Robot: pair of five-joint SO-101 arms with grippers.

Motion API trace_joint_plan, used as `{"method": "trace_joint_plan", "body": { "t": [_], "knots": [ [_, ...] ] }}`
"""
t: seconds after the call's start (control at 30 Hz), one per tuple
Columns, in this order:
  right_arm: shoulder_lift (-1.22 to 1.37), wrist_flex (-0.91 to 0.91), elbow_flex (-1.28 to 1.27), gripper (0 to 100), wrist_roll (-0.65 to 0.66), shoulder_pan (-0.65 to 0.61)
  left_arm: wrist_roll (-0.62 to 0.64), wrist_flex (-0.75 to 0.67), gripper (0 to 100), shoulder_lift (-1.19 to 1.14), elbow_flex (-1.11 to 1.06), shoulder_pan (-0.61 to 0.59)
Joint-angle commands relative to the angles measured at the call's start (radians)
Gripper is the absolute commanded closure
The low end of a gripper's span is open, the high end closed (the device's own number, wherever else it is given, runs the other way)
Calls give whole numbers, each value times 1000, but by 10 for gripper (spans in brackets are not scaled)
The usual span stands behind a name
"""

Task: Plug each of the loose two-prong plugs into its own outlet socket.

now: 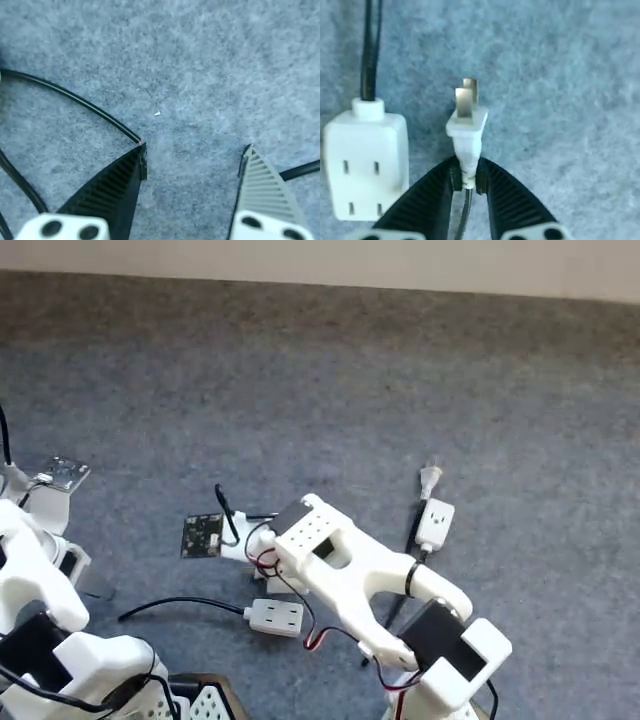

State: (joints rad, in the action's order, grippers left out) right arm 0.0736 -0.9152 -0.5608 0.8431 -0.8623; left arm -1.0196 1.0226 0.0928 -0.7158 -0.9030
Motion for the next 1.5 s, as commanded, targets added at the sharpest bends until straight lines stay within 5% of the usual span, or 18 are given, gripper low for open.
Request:
{"method": "trace_joint_plan", "body": {
  "t": [0.0,0.2,0.37,0.6,0.8,1.07,1.47],
  "knots": [
    [-19,-24,21,994,-11,45,-6,-9,701,22,-1,-1],
    [-81,-186,180,994,-201,88,6,15,700,64,50,61],
    [-317,-214,217,994,-390,189,152,112,697,213,88,145],
    [-682,-160,-68,993,-462,174,276,189,677,539,48,369],
    [-883,-8,-383,993,-585,73,514,157,587,811,-44,590],
    [-966,-4,-447,993,-652,4,802,117,585,1142,-228,816],
    [-966,-39,-464,993,-692,-33,841,110,589,1491,-495,940]
  ]
}}
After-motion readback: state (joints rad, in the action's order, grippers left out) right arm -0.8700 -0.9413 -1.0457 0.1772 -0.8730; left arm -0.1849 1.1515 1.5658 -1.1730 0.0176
